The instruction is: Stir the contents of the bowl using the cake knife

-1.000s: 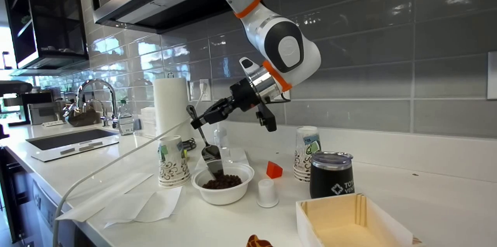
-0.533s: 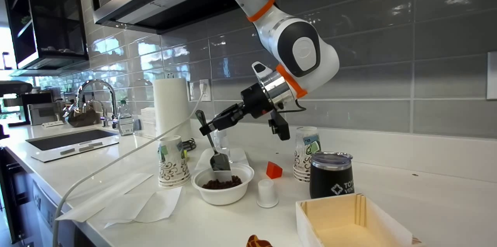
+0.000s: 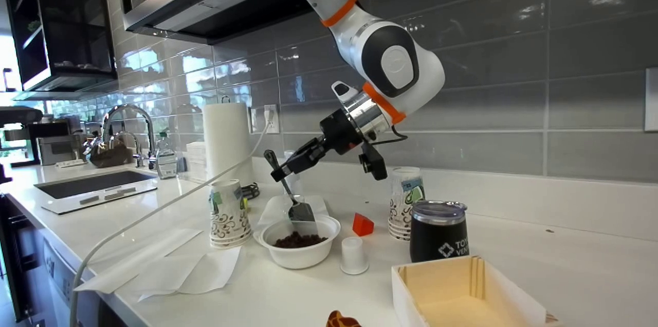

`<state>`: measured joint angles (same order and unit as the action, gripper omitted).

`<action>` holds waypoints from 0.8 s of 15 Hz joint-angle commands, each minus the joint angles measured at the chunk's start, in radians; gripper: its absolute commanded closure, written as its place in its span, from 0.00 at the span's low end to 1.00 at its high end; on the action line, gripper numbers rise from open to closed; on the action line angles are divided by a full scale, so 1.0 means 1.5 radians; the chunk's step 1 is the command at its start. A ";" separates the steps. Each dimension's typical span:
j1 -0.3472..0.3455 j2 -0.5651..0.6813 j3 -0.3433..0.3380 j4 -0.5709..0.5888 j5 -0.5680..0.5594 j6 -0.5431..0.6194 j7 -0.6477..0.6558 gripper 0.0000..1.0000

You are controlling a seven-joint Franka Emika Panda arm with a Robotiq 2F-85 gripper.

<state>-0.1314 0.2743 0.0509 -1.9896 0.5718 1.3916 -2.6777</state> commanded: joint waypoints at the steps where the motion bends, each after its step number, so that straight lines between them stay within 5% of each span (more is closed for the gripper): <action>1: 0.033 -0.026 -0.003 -0.018 0.001 0.017 0.047 0.99; 12: 0.135 -0.045 0.038 -0.005 -0.042 0.105 0.330 0.99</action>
<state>0.0475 0.2332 0.0952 -1.9938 0.5459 1.5167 -2.2912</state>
